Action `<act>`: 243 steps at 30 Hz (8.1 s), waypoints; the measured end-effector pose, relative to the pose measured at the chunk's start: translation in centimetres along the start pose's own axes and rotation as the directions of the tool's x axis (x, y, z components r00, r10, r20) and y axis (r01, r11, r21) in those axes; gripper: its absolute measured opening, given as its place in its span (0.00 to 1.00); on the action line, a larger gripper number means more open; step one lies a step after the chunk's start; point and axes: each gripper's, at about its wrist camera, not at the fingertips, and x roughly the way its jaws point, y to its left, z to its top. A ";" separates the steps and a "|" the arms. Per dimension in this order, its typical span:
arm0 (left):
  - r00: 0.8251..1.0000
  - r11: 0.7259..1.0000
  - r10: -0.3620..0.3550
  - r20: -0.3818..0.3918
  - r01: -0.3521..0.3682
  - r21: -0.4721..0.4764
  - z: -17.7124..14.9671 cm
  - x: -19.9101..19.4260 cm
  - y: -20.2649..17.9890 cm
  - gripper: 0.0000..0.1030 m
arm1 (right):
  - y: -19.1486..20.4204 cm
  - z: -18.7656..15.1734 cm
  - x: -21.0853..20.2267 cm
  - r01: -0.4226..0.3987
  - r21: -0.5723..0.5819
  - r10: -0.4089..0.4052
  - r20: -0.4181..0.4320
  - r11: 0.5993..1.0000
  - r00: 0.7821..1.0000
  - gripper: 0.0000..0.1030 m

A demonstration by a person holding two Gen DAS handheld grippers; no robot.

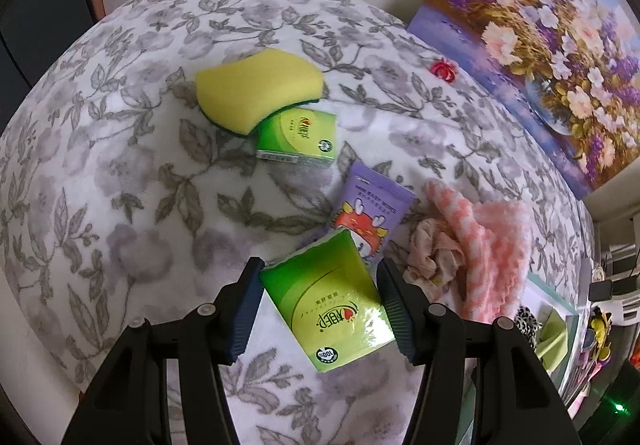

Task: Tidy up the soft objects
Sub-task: 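Carry the tin and tissue pack over the tray and open both grippers, then move the right gripper to the pink striped towel while the left gripper moves to the purple wipes packet, then grasp the pink striped towel with the right gripper while the left gripper grasps the purple wipes packet, then carry the towel and wipes packet over the tray and open both grippers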

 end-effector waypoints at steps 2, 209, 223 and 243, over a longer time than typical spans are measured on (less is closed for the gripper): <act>1.000 1.000 0.004 0.003 -0.004 0.008 0.0 0.0 -0.7 0.58 | -0.1 0.2 -0.4 -0.002 0.001 0.002 0.013 1.000 1.000 0.47; 0.999 0.989 0.002 0.046 -0.009 0.148 5.0 -0.1 -3.7 0.42 | 2.6 7.9 -2.2 -0.015 -0.037 0.022 0.194 0.999 0.981 0.16; 0.996 0.978 0.027 0.087 -0.045 0.205 1.9 -3.5 -5.4 0.42 | 0.7 5.2 -5.8 -0.002 -0.009 0.004 0.208 1.000 0.978 0.16; 0.989 0.944 0.000 0.149 -0.049 0.326 -2.4 -7.3 -10.6 0.43 | -6.6 2.8 -9.5 0.025 0.100 -0.048 0.243 0.995 0.969 0.16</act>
